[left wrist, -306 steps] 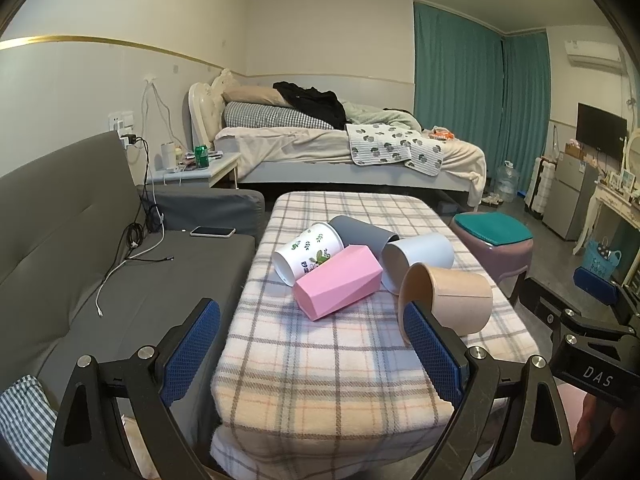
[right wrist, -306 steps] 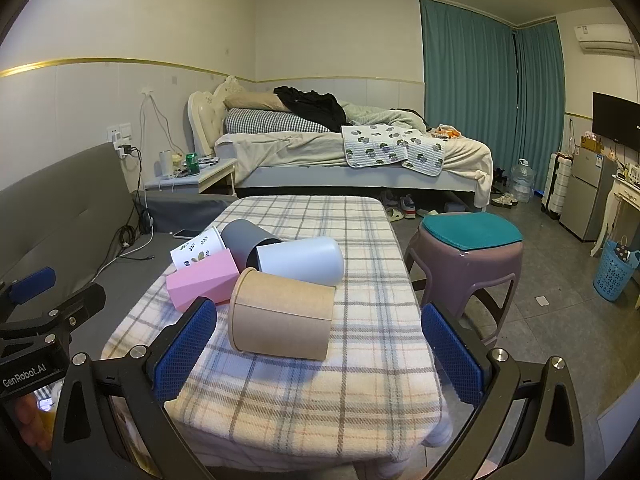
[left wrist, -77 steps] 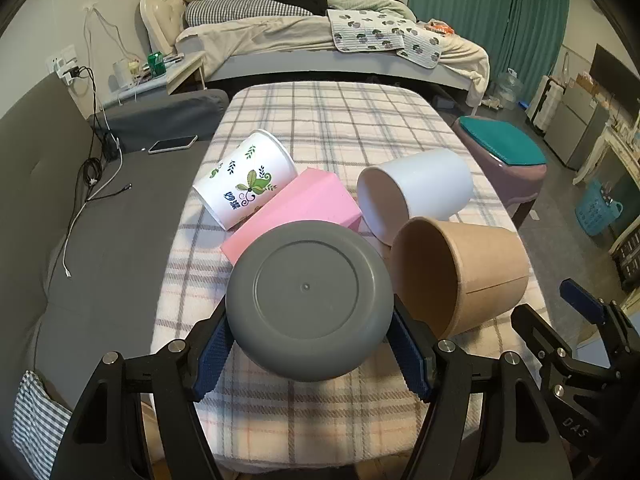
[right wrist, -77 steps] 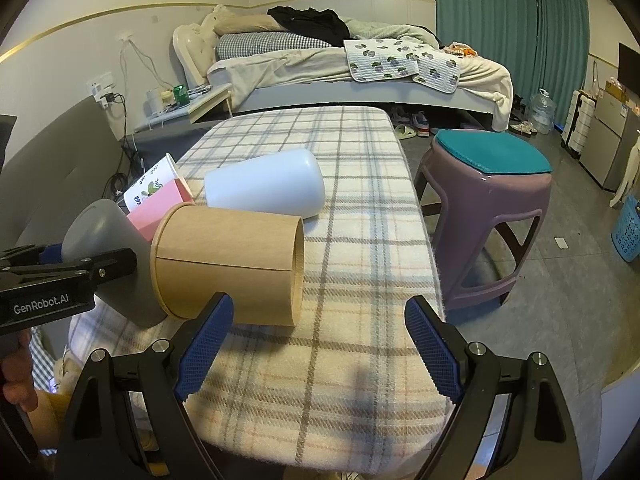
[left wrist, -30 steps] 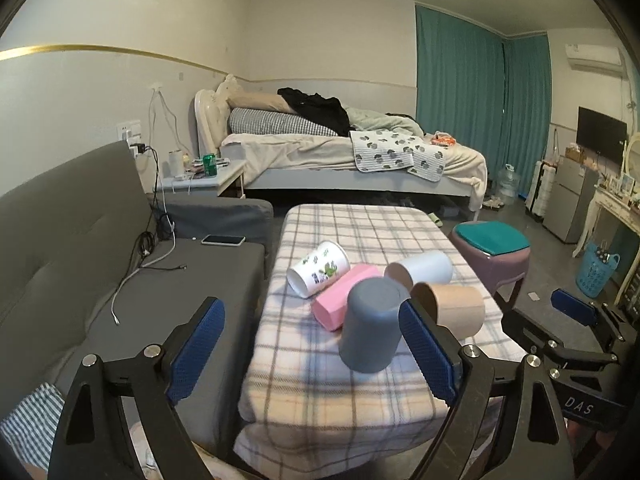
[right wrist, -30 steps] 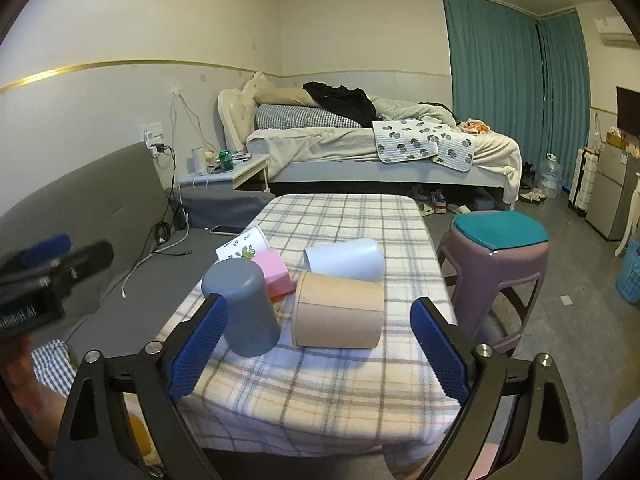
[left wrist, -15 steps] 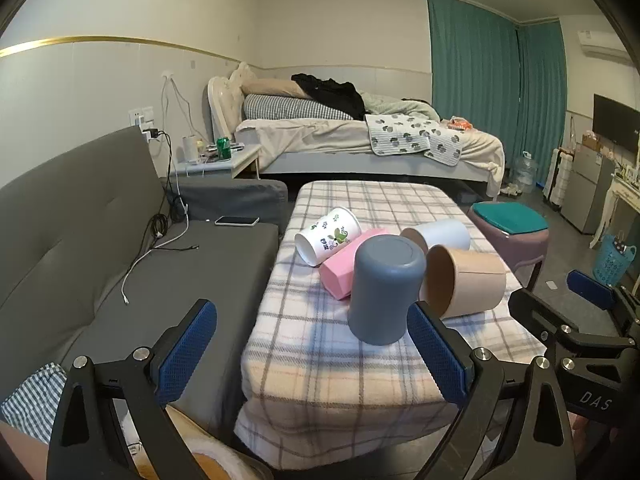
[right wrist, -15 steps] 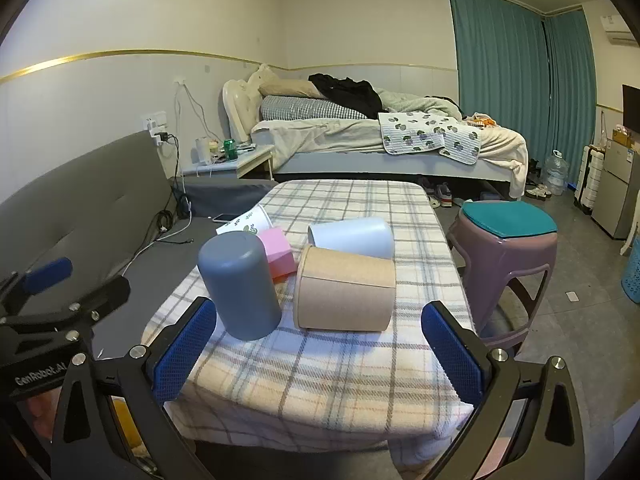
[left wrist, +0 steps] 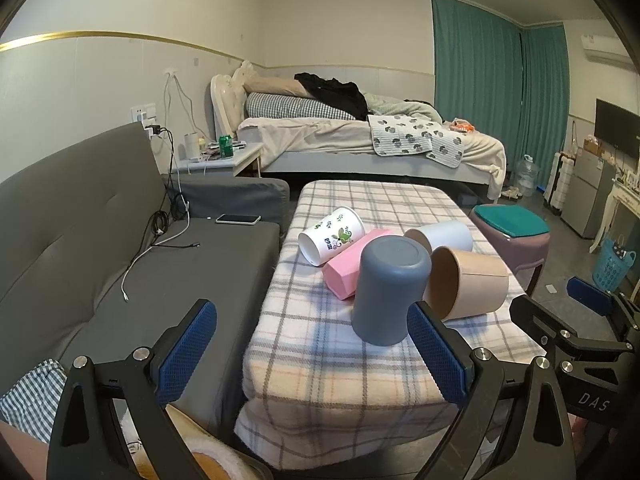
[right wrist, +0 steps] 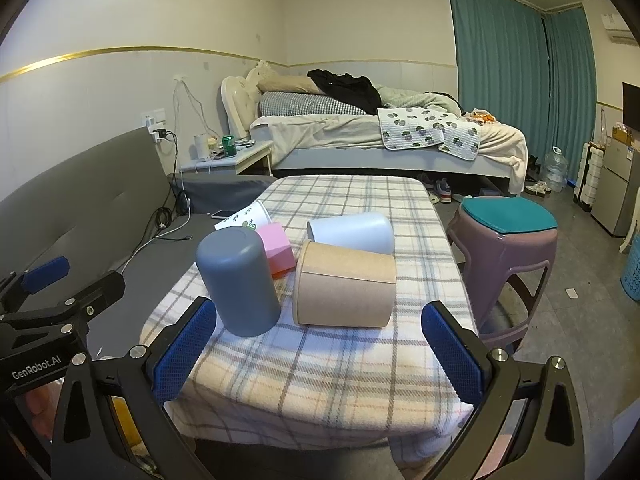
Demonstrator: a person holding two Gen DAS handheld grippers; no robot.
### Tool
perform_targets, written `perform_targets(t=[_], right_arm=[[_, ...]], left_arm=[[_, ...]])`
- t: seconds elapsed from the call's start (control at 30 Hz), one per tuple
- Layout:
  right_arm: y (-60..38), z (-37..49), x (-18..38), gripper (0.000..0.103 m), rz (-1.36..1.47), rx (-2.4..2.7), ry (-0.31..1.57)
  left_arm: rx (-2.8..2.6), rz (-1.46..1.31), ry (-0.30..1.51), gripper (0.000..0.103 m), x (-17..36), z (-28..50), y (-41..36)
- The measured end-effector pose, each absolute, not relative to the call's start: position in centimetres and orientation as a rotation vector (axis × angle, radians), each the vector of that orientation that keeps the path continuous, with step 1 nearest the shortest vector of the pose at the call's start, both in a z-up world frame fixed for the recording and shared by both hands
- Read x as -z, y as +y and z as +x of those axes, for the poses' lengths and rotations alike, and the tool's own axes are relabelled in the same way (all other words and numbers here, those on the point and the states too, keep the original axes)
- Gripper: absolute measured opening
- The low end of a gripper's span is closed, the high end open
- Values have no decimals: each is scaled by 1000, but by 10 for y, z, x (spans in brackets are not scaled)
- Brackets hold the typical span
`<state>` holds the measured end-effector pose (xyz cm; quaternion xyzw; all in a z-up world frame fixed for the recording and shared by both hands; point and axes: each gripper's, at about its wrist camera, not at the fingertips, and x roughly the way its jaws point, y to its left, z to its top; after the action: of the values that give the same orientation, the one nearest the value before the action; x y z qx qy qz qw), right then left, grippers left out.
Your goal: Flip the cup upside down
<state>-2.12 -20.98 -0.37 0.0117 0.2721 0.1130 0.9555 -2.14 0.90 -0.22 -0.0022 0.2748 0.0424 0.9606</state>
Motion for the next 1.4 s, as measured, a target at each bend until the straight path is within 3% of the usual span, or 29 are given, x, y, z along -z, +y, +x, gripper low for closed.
perform_targets(t=[1.4], right_arm=[[-210,-20,8,103,25,-218,565]], left_arm=[[-83,-1,573,99,7,-22,9]])
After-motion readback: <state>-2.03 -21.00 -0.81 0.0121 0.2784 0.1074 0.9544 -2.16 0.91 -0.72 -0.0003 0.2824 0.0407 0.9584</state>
